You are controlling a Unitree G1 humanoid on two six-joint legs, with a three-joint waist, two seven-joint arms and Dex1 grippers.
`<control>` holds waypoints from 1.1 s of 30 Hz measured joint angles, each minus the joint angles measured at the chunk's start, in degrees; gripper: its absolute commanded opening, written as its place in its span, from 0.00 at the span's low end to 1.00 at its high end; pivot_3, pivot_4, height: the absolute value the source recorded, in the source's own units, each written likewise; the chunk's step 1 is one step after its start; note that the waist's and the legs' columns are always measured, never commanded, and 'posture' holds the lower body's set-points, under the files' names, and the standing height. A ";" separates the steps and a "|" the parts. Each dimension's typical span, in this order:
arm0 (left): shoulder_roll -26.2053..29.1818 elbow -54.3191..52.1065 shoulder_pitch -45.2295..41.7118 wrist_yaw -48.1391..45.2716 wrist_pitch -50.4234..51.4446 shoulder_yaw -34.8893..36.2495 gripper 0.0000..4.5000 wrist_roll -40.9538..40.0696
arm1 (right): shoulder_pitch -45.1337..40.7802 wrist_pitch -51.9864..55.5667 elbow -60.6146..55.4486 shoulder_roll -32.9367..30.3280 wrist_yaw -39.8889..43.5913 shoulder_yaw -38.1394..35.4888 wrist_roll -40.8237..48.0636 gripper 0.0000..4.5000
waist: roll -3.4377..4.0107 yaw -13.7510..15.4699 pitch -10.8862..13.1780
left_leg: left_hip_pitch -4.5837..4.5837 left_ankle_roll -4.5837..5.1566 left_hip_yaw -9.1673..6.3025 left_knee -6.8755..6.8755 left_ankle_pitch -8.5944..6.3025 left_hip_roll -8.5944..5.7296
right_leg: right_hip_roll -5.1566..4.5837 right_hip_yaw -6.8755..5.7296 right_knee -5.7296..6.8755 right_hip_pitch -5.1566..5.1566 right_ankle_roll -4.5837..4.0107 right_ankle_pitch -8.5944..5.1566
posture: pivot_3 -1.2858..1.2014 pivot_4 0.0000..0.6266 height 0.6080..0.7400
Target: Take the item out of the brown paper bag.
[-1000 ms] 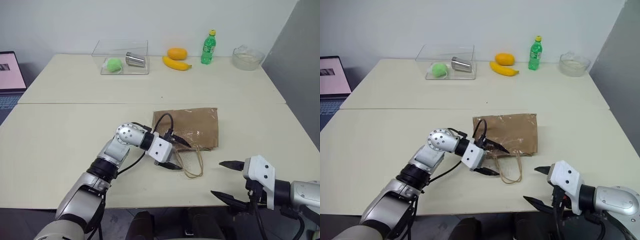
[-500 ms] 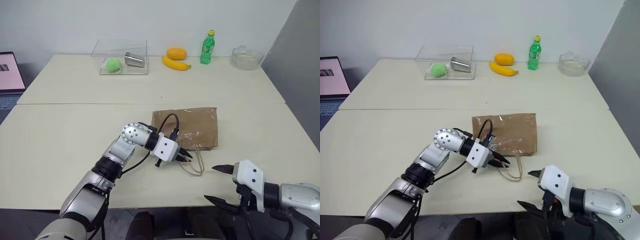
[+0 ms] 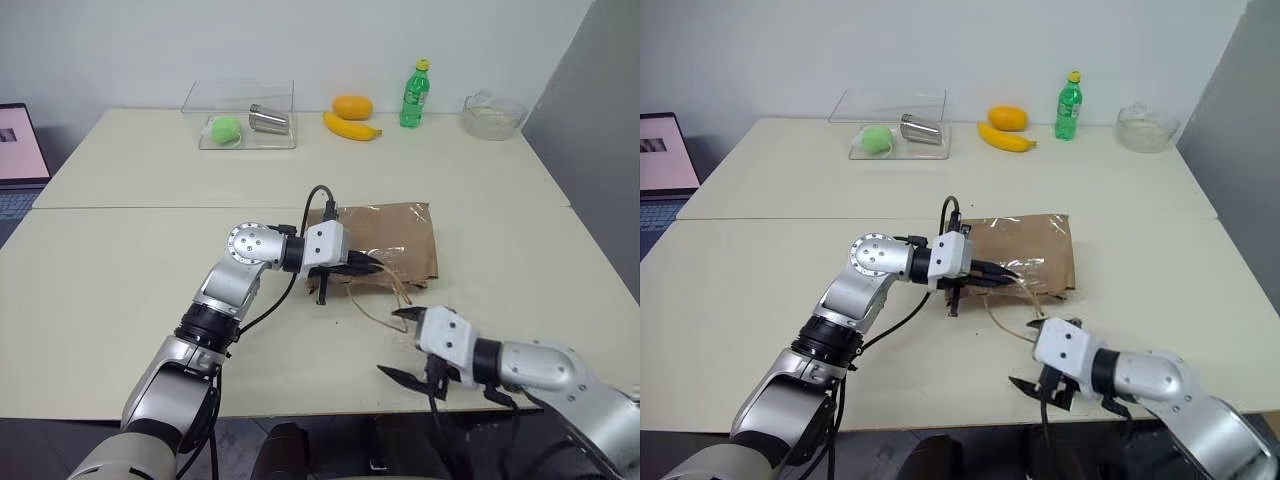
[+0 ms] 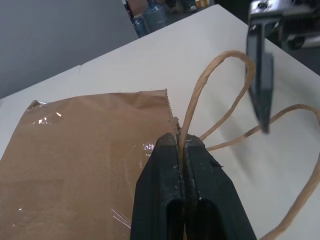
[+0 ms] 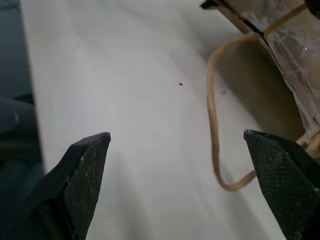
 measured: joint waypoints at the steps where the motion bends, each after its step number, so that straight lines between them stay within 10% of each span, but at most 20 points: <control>1: 0.02 -0.04 -0.01 0.06 0.20 0.02 0.00 0.00 | -1.53 0.04 1.33 0.67 0.00 1.26 -1.03 0.87 | 0.00 0.01 0.00 | 0.00 0.00 -0.01 0.00 0.00 0.01 | 0.01 -0.01 0.01 -0.01 0.00 0.00 | 0.52 0.24 1.00; 12: -1.88 -3.36 -6.19 8.28 18.28 4.57 0.00 -4.16 | 0.40 -2.32 5.09 -0.29 0.17 6.02 -9.67 0.01 | 0.00 0.18 0.00 | -0.32 0.00 -0.10 0.21 0.00 -0.03 | -0.03 -0.06 -0.04 -0.11 0.01 0.01 | 0.52 0.24 1.00; 29: -6.07 8.21 -21.68 21.71 28.03 14.51 0.00 -7.46 | 3.15 -11.37 8.07 -0.36 0.66 7.28 -22.53 0.01 | 0.00 0.06 -0.04 | -0.45 -0.01 -0.11 0.62 0.00 0.00 | -0.03 -0.10 0.05 -0.08 0.07 0.05 | 0.52 0.24 1.00; 33: -5.60 1.05 -18.20 16.90 30.55 14.20 0.00 -10.71 | 4.78 -9.99 8.18 4.16 0.48 2.83 -18.68 0.22 | 0.00 0.02 -0.04 | -0.45 -0.03 -0.09 0.62 0.01 0.04 | -0.04 -0.04 0.16 -0.13 0.07 0.05 | 0.52 0.24 1.00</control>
